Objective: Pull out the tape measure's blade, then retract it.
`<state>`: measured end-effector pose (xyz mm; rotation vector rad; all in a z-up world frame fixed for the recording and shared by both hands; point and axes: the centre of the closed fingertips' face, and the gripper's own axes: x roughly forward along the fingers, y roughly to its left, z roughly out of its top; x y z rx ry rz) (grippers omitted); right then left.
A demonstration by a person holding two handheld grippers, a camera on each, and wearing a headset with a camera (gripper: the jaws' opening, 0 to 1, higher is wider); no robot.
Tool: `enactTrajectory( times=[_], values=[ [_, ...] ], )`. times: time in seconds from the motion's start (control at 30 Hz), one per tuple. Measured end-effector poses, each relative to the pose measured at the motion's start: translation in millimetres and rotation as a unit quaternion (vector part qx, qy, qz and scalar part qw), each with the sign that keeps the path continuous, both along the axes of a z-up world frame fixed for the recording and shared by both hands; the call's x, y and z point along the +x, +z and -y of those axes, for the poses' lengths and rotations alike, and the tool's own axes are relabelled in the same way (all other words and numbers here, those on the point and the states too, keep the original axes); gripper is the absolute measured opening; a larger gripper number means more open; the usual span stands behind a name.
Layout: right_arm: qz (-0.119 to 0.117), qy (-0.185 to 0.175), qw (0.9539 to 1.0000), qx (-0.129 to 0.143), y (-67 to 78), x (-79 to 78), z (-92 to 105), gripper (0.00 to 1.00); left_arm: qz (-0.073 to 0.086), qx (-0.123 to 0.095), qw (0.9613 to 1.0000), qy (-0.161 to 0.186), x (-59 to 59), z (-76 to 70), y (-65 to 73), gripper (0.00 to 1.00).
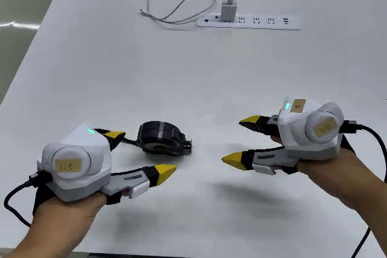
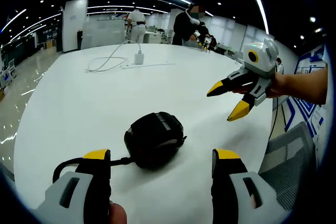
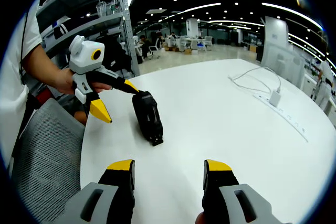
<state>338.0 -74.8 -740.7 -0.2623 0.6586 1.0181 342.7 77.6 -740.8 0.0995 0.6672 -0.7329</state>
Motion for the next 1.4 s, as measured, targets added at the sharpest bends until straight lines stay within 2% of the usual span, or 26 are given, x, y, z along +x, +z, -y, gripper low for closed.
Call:
enactTrajectory(
  times=[0.07, 0.1, 0.3, 0.37, 0.4, 0.63, 0.77, 0.83, 1.0, 1.13, 1.2, 1.4],
  values=[
    [0.003, -0.002, 1.0, -0.002, 1.9, -3.0, 3.1, 0.51, 0.008, 0.0, 0.9999, -0.01, -2.2, 0.1, 2.8, 0.77],
    [0.004, -0.004, 1.0, -0.001, 2.5, -3.8, 4.6, 0.51, 0.008, -0.004, 0.9999, -0.011, -3.1, 0.6, 3.9, 0.77],
    [0.003, -0.016, 0.9999, 0.003, 6.3, -10.6, 13.6, 0.53, 0.008, 0.001, 0.9999, -0.007, -4.5, -6.0, 3.3, 0.77],
    [0.002, -0.018, 0.9998, 0.002, 7.5, -13.4, 16.3, 0.53, 0.01, 0.009, 0.9997, -0.02, -7.6, -6.4, 3.2, 0.76],
    [-0.001, -0.019, 0.9998, 0.001, 6.5, -15.7, 18.6, 0.53, 0.005, 0.002, 0.9997, -0.025, -10.1, -6.1, 4.9, 0.75],
    [-0.003, -0.025, 0.9997, 0.0, 10.2, -26.3, 26.6, 0.55, 0.008, 0.009, 0.9997, -0.019, -10.8, -17.9, 6.8, 0.75],
    [0.004, -0.032, 0.9995, -0.001, 13.6, -31.6, 31.8, 0.58, 0.009, 0.008, 0.9996, -0.026, -14.3, -21.0, 8.3, 0.76],
    [0.004, -0.033, 0.9995, 0.001, 15.9, -35.2, 33.3, 0.6, 0.011, 0.016, 0.9992, -0.034, -16.6, -23.0, 6.4, 0.77],
    [0.011, -0.041, 0.9991, -0.001, 18.7, -38.8, 40.7, 0.64, 0.009, 0.019, 0.9988, -0.045, -23.1, -24.7, 7.5, 0.78],
    [0.015, -0.046, 0.9988, -0.002, 21.3, -42.9, 45.7, 0.66, 0.008, 0.015, 0.9989, -0.044, -24.8, -29.7, 9.7, 0.81],
    [0.014, -0.048, 0.9987, 0.0, 21.8, -44.8, 47.6, 0.67, 0.012, 0.004, 0.9988, -0.046, -26.4, -28.1, 15.3, 0.85],
    [0.01, -0.061, 0.9981, 0.002, 24.6, -48.9, 52.3, 0.7, 0.012, 0.005, 0.9984, -0.054, -29.3, -29.1, 20.6, 0.87]
  ],
)
